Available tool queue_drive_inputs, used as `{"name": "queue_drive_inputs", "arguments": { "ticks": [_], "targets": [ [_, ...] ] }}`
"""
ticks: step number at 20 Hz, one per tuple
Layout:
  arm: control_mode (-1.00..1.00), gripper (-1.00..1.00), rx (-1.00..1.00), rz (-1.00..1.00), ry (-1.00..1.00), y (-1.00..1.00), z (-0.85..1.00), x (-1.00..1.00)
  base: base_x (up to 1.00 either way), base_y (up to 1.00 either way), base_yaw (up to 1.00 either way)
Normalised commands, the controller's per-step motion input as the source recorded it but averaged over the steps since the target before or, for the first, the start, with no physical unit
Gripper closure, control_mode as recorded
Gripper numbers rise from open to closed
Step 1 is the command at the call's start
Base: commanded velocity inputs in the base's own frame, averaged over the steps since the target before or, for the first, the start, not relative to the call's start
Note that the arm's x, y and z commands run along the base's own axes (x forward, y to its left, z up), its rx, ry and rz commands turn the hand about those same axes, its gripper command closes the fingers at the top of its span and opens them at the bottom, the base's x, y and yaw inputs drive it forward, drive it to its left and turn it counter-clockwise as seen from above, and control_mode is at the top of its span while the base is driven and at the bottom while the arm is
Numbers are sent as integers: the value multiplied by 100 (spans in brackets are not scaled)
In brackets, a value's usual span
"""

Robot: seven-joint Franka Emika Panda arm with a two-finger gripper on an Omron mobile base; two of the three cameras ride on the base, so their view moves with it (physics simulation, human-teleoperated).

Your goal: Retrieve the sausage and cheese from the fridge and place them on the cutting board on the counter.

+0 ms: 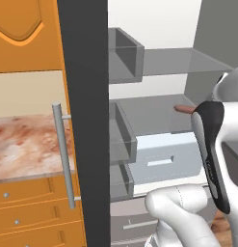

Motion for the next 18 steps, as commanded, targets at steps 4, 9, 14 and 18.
{"name": "queue_drive_inputs", "arguments": {
  "ticks": [4, 9, 14, 18],
  "targets": [
    [-100, 100, 0, 0, 2, 0, -20, 0, 0, 0, 0],
    [100, 100, 0, 0, 1, 5, -12, 0, -4, 5, 0],
    [100, 100, 0, 0, 0, 0, 0, 0, -31, 0, 0],
    [100, 100, 0, 0, 0, 0, 0, 0, -79, 0, 10]
  ]
}}
